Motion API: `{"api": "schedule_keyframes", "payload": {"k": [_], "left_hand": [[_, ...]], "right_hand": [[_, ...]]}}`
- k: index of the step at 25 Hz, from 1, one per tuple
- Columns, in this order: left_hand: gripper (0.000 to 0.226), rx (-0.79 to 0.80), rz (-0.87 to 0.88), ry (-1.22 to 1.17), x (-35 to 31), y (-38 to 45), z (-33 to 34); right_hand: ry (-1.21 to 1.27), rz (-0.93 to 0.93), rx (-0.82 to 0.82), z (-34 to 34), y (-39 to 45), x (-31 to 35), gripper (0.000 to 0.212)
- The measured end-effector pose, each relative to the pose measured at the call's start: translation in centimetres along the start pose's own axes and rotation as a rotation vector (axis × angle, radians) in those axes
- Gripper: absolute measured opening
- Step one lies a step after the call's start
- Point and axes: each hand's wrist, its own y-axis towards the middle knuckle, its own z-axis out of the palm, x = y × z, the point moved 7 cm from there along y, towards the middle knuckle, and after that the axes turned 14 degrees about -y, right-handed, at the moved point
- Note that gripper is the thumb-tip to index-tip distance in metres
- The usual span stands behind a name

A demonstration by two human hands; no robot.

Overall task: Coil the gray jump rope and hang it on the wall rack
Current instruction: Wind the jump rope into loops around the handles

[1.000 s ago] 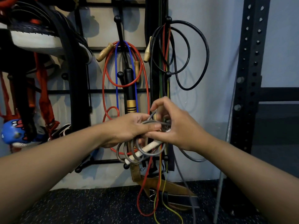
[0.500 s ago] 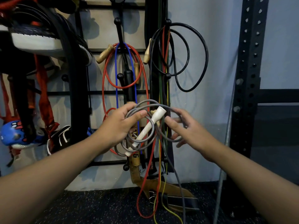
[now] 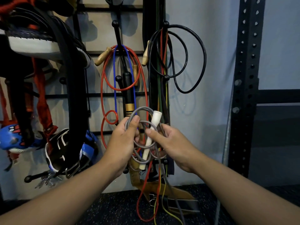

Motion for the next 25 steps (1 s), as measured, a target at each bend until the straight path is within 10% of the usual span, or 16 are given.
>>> {"api": "schedule_keyframes", "payload": {"k": [8,13,17,20,25], "left_hand": [[0.026,0.108,-0.043,0.285,0.7,-0.4,-0.5],[0.124,0.328,0.119,0.845,-2.9,1.0,0.1],[0.086,0.788,0.342,1.589,-4.5,1.0,5.9],[0.057,0.863,0.199,1.560,-3.9,1.6,7.3],[0.068,0.809,-0.108,1.414,-3.4,2.6,5.9]], "right_hand": [[-0.296,-0.046,0.004,-0.1,0.5,0.2,0.027],[-0.754,-0.117,0.164,0.4,0.3,1.7,0.026],[-1.068,-0.206,0.281,1.5,0.5,3.4,0.026],[-1.143,-0.225,0.283,1.3,0.6,4.2,0.006],[-0.965,-0.211,0.112,0.1,0.6,3.2,0.071]]}}
